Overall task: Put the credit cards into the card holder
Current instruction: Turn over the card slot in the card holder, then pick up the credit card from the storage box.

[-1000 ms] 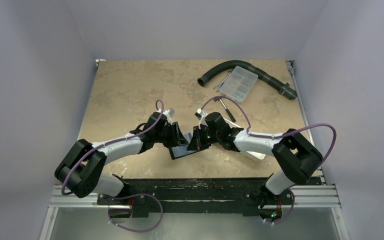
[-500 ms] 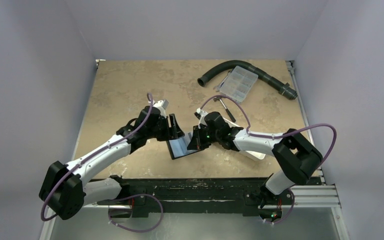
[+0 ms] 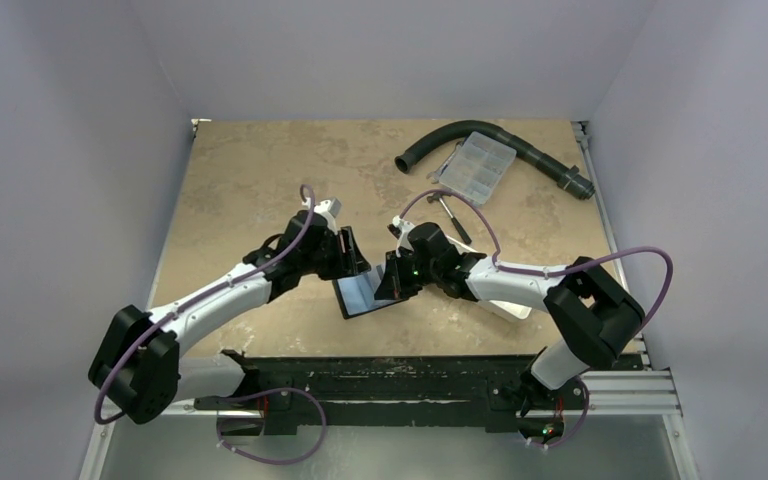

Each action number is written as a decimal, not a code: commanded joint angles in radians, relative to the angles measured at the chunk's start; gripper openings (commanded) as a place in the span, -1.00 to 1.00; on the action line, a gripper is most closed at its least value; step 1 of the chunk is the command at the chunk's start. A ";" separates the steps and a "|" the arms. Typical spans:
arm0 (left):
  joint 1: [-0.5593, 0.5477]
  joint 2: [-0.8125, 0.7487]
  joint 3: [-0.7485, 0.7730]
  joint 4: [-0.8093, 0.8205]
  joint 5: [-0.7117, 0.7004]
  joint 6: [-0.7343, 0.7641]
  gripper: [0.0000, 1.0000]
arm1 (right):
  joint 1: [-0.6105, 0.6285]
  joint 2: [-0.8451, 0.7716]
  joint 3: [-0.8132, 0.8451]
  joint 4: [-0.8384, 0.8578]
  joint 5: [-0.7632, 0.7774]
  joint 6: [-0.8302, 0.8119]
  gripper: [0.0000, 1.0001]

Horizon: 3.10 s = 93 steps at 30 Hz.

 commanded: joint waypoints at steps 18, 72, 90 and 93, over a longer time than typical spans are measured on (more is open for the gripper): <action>-0.002 0.169 0.022 0.225 0.086 -0.039 0.05 | 0.001 0.020 0.026 -0.003 0.051 -0.029 -0.92; -0.006 0.179 -0.073 0.290 0.175 -0.063 -0.20 | -0.186 -0.281 0.081 -0.260 0.329 -0.001 -0.03; -0.018 0.386 0.012 0.398 0.248 -0.066 -0.21 | -0.377 -0.165 -0.006 -0.066 0.201 0.223 0.58; -0.018 0.381 0.029 0.394 0.258 -0.070 -0.20 | -0.377 -0.161 -0.019 -0.051 0.195 0.229 0.60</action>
